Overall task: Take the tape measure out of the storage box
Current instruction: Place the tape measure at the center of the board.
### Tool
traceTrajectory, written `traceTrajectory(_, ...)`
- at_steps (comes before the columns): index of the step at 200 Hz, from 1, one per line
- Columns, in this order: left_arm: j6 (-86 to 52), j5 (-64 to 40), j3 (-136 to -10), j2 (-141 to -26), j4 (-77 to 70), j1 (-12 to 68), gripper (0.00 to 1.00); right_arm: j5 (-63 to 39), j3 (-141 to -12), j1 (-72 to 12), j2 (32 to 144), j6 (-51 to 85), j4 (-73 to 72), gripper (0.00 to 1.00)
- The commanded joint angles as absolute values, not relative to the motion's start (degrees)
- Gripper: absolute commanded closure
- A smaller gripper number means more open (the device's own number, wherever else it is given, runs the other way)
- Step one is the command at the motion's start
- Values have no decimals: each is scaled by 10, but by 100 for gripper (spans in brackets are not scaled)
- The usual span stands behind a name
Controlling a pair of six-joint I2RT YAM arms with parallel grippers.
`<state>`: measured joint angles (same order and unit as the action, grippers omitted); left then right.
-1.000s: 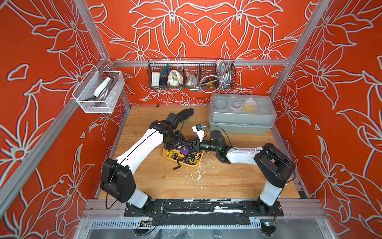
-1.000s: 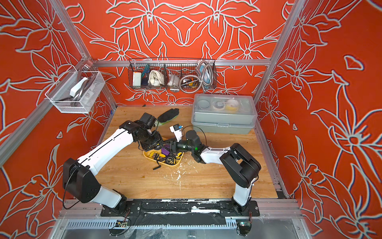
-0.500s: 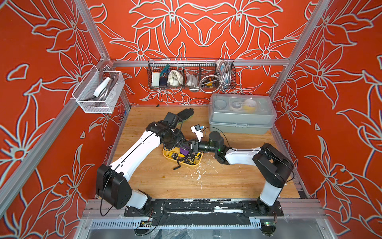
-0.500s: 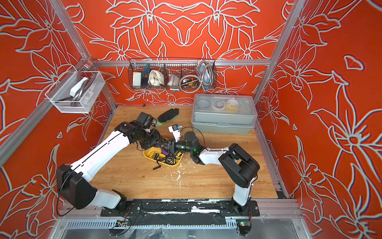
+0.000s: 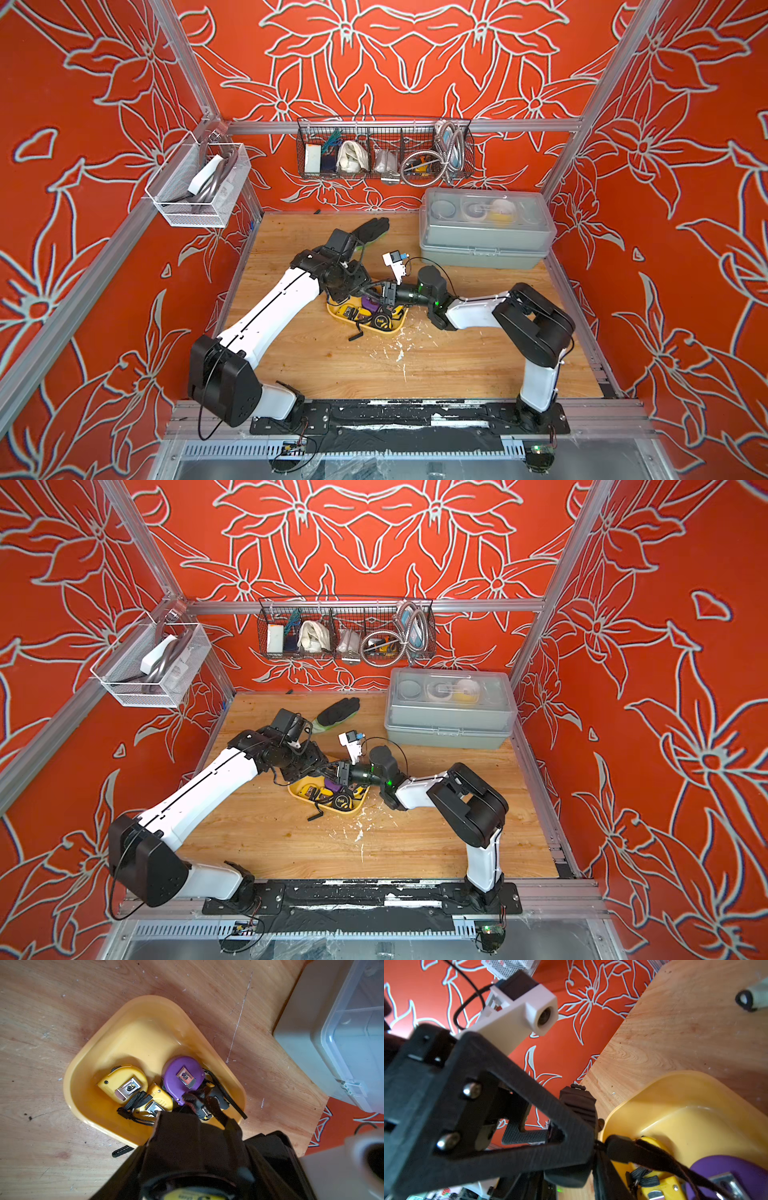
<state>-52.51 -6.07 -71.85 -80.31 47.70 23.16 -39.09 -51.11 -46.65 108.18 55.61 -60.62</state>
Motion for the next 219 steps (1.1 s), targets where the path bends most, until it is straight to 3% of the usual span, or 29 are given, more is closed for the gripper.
traceTrajectory(1,-518,-116,-718,-784,452,240,57,-406,-535,-474,1094,578,-683,77)
traceTrajectory(39,-494,-139,-720,-785,453,240,52,-435,-539,-475,1103,591,-710,90)
traceTrajectory(88,-466,-148,-719,-782,450,240,29,-433,-518,-472,1095,594,-718,97)
traceTrajectory(124,-427,-88,-763,-781,484,239,1,-431,-486,-460,1078,603,-722,97)
traceTrajectory(177,-357,30,-830,-783,526,232,1,-424,-405,-398,993,631,-723,97)
traceTrajectory(219,-290,-7,-812,-835,533,232,1,-425,-335,-292,783,519,-448,97)
